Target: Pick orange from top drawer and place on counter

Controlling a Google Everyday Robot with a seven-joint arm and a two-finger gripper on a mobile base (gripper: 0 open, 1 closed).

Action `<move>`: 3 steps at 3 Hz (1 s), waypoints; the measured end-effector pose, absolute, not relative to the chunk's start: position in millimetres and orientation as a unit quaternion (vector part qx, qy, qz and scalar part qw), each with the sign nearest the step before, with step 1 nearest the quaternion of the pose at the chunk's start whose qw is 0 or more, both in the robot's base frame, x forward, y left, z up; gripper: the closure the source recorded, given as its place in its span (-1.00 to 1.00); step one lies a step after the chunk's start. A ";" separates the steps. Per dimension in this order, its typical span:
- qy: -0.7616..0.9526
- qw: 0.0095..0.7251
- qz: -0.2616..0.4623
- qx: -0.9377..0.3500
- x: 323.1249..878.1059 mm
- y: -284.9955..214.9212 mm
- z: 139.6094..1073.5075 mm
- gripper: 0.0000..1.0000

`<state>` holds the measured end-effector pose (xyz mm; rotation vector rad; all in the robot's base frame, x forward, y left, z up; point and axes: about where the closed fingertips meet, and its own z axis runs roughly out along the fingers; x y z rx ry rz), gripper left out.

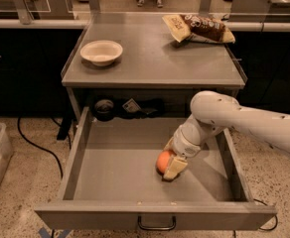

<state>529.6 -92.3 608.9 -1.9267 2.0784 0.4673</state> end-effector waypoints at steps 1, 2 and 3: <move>0.717 0.134 0.161 -0.665 529.5 -92.2 609.0 0.32; 0.713 0.139 0.165 -0.667 528.1 -90.0 612.6 0.79; 0.713 0.139 0.165 -0.667 528.1 -90.0 612.8 1.00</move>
Offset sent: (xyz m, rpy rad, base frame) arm -0.0015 0.0032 0.0113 0.0282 -0.0150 0.0154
